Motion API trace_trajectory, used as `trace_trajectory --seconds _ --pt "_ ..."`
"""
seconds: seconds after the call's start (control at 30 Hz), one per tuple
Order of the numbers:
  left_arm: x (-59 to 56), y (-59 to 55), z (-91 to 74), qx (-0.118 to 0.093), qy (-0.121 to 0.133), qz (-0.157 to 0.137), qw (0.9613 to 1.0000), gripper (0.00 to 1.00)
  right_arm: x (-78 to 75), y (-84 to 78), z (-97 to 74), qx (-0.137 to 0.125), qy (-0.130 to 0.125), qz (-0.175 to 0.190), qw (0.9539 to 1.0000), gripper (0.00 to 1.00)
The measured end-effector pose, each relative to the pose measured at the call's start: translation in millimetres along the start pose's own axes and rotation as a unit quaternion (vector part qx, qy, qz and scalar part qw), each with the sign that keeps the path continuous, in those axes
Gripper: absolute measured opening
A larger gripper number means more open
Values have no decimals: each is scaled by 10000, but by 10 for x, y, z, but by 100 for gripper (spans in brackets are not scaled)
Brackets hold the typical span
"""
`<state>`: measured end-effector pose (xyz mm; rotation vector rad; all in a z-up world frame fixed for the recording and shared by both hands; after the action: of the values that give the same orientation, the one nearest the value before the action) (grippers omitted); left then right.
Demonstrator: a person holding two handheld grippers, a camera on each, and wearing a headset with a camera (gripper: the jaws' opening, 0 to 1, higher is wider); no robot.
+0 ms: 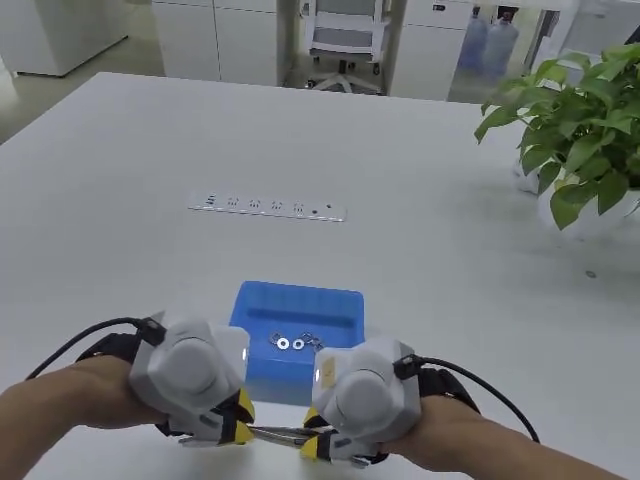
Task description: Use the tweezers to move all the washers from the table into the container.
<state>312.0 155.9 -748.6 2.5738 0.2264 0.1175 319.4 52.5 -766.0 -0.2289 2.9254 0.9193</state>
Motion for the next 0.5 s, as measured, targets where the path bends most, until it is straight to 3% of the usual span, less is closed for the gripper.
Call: trace_trajectory --seconds 0.17,0.33,0.5 --pt "-4 -10 -65 -93 37 -120 9999 19 -11 5 -74 -84 -146 132 9998 24" --pt "-6 -8 -198 -477 154 -493 9975 27 -45 1 -248 -370 -399 447 9975 29" --pt "0 -40 -332 -728 299 -652 9948 34 -91 -44 -434 -616 -689 698 9933 35"
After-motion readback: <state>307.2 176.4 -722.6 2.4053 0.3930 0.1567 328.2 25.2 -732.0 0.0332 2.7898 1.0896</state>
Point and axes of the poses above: the centre of the closed fingertips' face, and the gripper's own axes: z roughly forward along the fingers, x roughly to its left, y roughly out of its top, the point moved 6 cm from there along -z, roughly backward along the fingers, and after that the axes turned 2 degrees about -z, right-handed, at the moved point
